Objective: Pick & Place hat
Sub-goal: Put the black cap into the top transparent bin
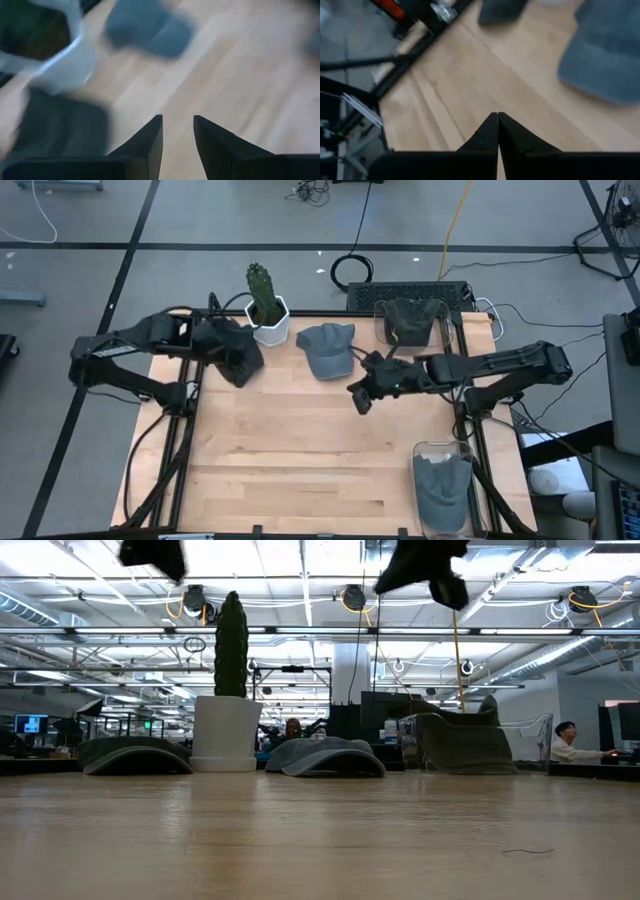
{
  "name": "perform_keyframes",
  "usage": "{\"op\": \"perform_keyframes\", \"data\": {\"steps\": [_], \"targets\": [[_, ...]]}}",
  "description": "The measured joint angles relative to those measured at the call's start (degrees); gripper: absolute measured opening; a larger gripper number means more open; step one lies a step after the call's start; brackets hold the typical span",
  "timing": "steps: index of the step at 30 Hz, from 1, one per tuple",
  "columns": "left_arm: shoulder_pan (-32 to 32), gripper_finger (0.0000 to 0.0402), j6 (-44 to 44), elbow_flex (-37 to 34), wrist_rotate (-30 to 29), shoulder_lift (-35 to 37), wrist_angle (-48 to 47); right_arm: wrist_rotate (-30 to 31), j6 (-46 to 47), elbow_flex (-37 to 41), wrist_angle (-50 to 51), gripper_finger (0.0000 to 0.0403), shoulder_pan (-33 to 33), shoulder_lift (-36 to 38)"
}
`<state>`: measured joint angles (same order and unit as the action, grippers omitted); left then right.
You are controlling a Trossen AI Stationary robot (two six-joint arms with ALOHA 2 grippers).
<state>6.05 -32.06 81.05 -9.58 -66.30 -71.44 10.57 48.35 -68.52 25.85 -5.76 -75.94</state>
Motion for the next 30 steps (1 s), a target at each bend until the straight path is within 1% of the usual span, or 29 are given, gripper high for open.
{"op": "perform_keyframes", "data": {"steps": [3,5,9,13,15,19,23,25,27,30], "targets": [[2.5,0.0118,0.0,0.0,-2.0,-0.1,-6.3,0.1,-4.9,0.0,-4.0,0.0,1.1,1.0],[4.0,0.0118,0.0,0.0,-3.2,-0.2,-8.5,0.1,-9.6,0.0,-8.8,0.0,2.1,1.7],[7.3,0.0118,0.6,-0.2,-5.4,-0.2,-7.9,0.1,-18.0,-0.1,-13.6,0.0,4.4,3.0],[10.6,0.0118,1.6,-3.2,-5.5,-0.2,-7.2,-0.3,-23.5,0.0,-14.5,0.0,7.1,4.3],[11.7,0.0118,0.4,-5.7,-4.1,0.1,-6.7,-0.3,-25.2,0.0,-14.3,0.0,8.5,5.5],[13.5,0.0118,-0.8,-11.6,1.0,1.1,-3.7,-0.3,-26.8,0.0,-14.8,0.0,10.7,8.5],[16.8,0.0122,-1.5,-17.4,3.4,1.1,-2.2,-0.3,-30.4,0.0,-14.3,0.0,12.0,11.2],[19.0,0.0137,0.1,-19.7,5.4,1.0,-2.1,-0.3,-31.0,0.0,-13.4,0.0,12.2,12.9],[21.1,0.0165,1.8,-21.4,6.7,0.9,-2.1,-0.2,-31.8,0.0,-12.7,0.0,12.2,14.7],[23.9,0.022,1.3,-23.1,5.3,1.0,-2.0,-0.2,-33.9,1.5,-12.1,0.0,12.2,17.0]]}}
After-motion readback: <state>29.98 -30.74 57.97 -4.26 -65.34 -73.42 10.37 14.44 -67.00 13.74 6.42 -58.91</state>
